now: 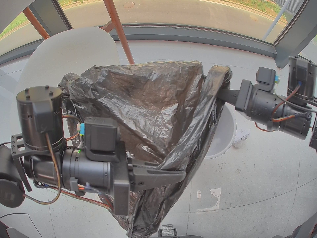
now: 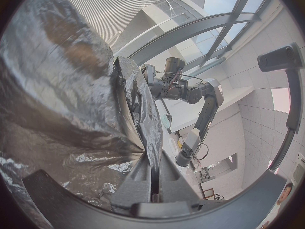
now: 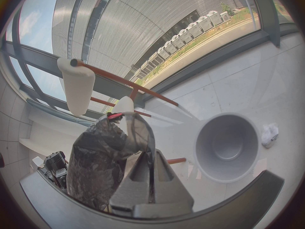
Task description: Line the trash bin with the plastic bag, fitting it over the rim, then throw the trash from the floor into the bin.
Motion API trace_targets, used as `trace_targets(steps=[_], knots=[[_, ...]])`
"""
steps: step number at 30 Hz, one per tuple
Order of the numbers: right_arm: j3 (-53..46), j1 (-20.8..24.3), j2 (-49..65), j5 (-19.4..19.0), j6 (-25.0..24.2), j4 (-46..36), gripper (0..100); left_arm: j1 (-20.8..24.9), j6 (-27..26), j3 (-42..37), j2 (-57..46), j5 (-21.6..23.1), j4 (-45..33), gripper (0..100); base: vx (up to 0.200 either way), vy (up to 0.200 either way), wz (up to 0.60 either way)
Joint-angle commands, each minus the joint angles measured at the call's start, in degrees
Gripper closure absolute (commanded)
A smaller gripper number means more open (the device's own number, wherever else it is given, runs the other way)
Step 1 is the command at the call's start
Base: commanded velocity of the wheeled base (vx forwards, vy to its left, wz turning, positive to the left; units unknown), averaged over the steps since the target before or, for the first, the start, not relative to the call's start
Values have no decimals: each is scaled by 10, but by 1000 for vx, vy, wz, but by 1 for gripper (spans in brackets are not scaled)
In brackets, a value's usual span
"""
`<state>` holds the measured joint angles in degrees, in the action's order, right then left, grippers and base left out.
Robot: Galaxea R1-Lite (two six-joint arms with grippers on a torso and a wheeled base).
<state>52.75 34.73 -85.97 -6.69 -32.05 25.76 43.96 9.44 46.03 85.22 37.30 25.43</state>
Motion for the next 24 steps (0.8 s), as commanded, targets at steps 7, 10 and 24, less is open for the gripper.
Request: trace_targets(steps=[7, 10, 24], knots=[[-97, -36, 142, -5, 4, -4, 100, 37, 2, 124, 117, 12, -1, 100, 0, 0, 0], [-133, -60, 179, -6, 0, -4, 100, 68, 3, 202, 185, 12, -4, 100, 0, 0, 0], [-164, -133, 242, -39, -1, -76, 100, 104, 49, 301, 260, 11, -2, 100, 0, 0, 0]])
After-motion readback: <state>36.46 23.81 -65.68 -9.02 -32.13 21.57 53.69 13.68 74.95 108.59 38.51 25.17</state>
